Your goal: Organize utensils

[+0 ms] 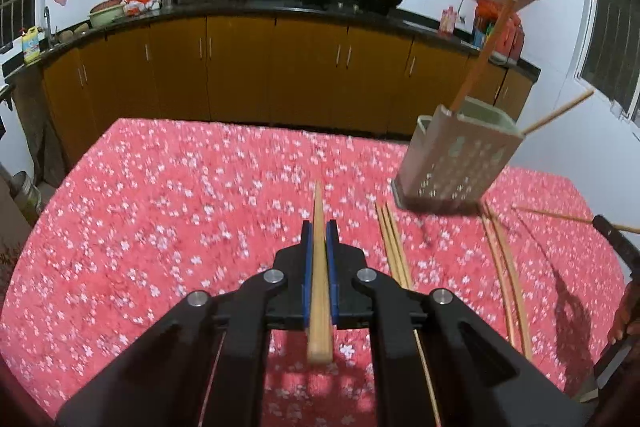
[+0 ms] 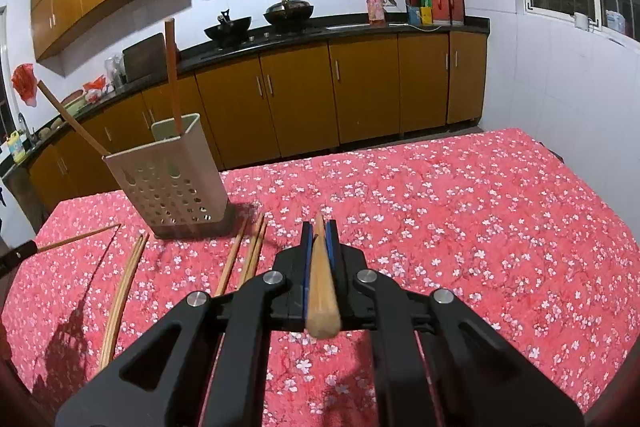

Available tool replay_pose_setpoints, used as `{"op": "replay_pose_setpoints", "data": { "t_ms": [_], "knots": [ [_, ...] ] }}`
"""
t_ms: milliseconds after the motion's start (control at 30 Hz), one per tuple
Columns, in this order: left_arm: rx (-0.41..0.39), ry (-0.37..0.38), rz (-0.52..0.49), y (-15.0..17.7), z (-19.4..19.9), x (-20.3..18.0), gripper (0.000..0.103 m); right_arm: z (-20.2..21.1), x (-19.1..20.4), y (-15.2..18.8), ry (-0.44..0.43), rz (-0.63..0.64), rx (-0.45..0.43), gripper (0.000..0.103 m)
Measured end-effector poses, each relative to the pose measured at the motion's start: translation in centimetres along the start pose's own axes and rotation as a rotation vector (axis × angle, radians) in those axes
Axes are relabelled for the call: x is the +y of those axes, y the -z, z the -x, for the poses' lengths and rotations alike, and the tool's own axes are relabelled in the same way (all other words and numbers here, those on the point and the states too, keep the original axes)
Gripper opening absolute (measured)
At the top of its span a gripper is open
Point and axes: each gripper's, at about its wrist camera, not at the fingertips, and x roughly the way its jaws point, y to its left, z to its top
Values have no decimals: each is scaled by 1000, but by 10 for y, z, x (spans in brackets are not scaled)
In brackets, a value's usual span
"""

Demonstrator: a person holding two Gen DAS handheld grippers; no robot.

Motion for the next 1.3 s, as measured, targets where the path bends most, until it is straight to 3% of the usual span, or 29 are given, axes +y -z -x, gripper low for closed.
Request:
{"op": "replay_pose_setpoints", "data": {
  "t_ms": [533,833,1100,1300],
  "knots": [
    [-96,11,17,-24,28,-2,8,15,2,-13,-10,6,-54,7],
    [-161,54,-40,-48,57,-19,8,39,9,-37,-63,9,-121,7],
    [-166,155,-79,-55,74,-45,7,59,18,-60,-167,-22,-161,7],
    [-257,242,-109,-79,97,-77,8,82,38,-85,-265,-42,-273,7]
  ]
}}
